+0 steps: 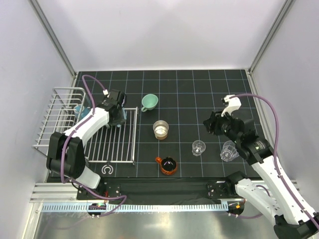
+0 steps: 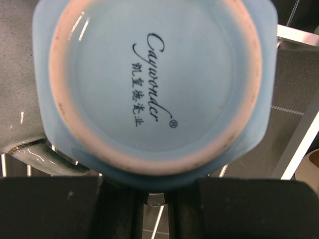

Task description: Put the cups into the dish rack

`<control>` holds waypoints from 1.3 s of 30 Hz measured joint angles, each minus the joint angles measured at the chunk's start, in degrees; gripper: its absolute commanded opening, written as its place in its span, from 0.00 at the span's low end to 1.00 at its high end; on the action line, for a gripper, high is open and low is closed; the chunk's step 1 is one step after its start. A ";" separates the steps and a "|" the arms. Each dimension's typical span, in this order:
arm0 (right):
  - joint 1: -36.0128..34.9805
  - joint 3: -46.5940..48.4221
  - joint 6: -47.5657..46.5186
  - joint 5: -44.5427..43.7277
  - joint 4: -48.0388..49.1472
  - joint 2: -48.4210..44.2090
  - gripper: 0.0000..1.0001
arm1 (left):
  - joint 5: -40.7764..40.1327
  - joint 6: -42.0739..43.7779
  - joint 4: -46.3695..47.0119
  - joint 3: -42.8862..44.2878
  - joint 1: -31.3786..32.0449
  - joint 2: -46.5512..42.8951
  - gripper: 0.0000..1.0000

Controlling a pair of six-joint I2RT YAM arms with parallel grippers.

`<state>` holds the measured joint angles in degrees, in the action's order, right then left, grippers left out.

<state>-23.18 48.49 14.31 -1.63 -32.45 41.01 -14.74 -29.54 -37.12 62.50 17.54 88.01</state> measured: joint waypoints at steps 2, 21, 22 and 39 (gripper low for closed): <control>0.00 0.00 0.26 0.35 0.31 0.85 0.51 | 0.00 0.00 0.07 -0.07 -0.04 0.00 0.00; 0.00 0.04 3.28 2.82 1.44 3.17 0.51 | 1.49 -3.37 1.60 -2.71 -0.35 -0.02 0.48; 0.00 0.04 3.48 2.82 1.31 2.97 0.51 | 1.81 -3.52 1.64 -2.93 -0.39 -0.13 0.50; 0.00 -1.44 4.94 3.76 1.16 2.14 0.51 | 4.42 -7.45 -0.20 -4.70 -1.20 -5.55 0.79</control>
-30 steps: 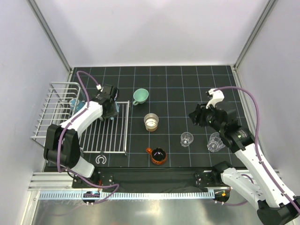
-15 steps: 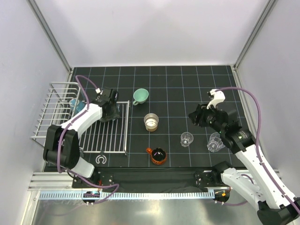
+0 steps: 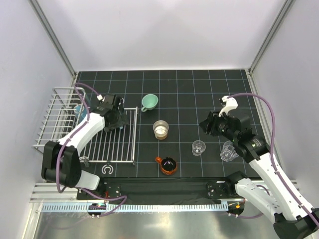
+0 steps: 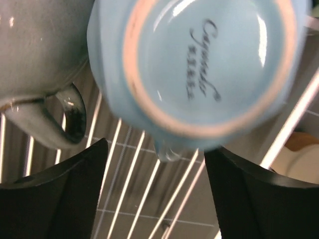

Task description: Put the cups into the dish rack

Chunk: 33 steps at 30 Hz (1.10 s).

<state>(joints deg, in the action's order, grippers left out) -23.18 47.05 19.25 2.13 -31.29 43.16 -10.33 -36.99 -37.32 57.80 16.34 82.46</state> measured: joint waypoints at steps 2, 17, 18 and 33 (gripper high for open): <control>0.00 0.02 0.22 0.02 0.04 1.25 0.52 | 1.11 -0.55 -0.83 0.00 0.00 -2.01 0.84; 0.00 17.66 4.13 0.42 0.37 29.99 0.66 | 4.42 -4.90 -10.99 8.76 0.00 -19.39 0.89; -0.02 19.43 4.70 0.46 0.66 32.06 0.67 | 5.35 -5.40 -11.32 9.07 0.00 -19.78 0.90; -6.93 39.95 11.08 -5.75 3.69 61.81 0.77 | 11.72 -3.89 -16.94 15.13 0.02 -24.02 0.87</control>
<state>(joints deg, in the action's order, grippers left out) -30.11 87.00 30.33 -3.62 -27.59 104.97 1.39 -40.88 -54.26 72.93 16.36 58.43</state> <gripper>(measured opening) 0.760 0.869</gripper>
